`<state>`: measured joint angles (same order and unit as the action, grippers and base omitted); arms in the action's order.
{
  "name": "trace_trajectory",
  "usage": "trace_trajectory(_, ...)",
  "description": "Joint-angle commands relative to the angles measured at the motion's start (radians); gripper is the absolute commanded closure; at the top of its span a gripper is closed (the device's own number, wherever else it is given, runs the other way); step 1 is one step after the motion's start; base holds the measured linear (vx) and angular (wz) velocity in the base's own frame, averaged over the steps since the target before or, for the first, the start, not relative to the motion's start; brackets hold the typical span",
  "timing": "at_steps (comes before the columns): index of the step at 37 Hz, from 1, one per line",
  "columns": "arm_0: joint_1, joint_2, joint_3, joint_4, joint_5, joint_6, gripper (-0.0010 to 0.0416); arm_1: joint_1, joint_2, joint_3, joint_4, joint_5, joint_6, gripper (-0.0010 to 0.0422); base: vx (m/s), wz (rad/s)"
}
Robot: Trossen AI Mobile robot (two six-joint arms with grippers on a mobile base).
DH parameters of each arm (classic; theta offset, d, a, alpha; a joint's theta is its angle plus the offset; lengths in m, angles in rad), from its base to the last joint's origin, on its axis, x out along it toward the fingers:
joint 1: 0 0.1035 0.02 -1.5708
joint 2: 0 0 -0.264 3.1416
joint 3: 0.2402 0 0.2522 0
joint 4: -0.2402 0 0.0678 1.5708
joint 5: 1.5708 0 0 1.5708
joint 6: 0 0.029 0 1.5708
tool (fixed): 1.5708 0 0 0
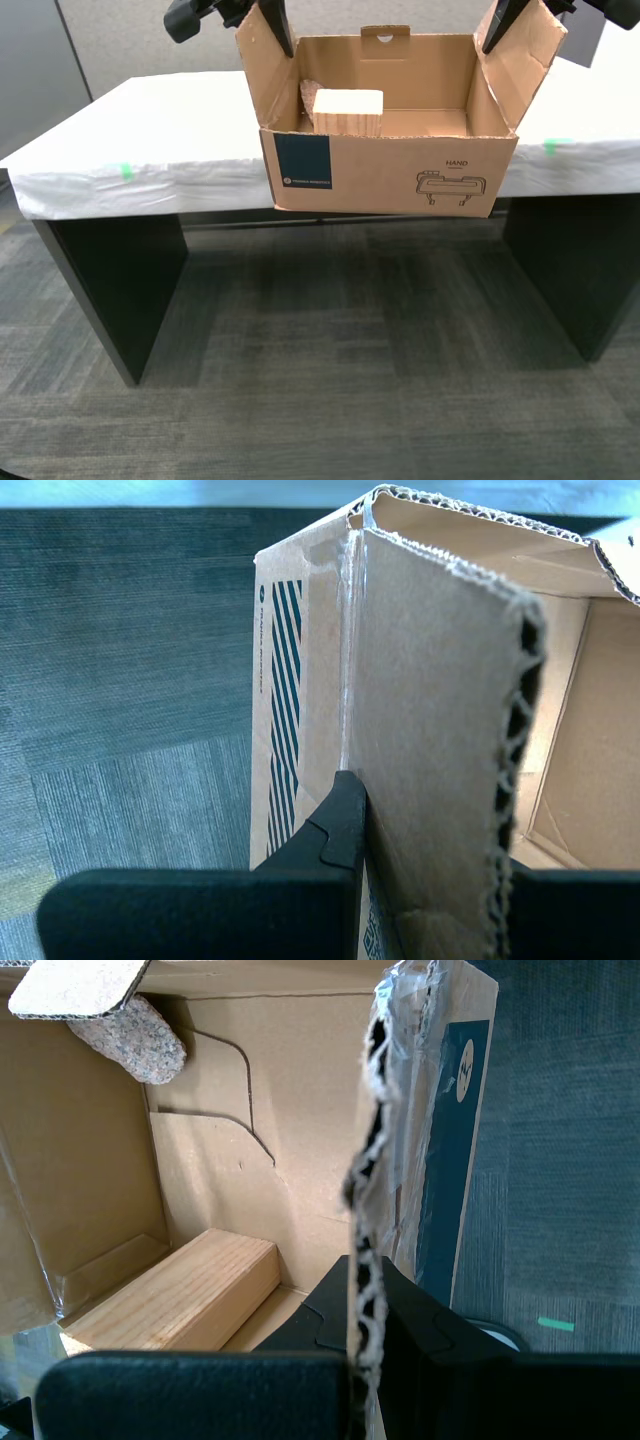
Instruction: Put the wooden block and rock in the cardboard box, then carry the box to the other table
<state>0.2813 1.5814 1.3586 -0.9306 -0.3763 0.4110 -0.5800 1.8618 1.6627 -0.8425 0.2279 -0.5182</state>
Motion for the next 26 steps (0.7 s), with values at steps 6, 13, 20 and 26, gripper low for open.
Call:
trace_trajectory(6,0.004,0.000,0.002,0.011,-0.042,-0.003,0.0407,-0.004,-0.002,0.003,0.014,0.041,-0.026,0.0413,0.143,0.064)
trace_trajectory(13,0.004,0.017,0.002,0.006,-0.042,-0.003,0.0407,-0.004,-0.002,0.003,0.011,0.041,-0.026,0.0413,0.145,0.045)
trace_trajectory(20,0.003,0.017,0.002,0.050,-0.042,0.010,0.0407,-0.004,-0.002,0.003,0.011,0.008,-0.023,0.0413,0.143,0.033)
trace_trajectory(26,0.004,0.017,0.002,0.058,-0.042,0.010,0.0407,-0.004,-0.002,0.003,0.014,0.004,-0.020,0.0413,0.143,0.016)
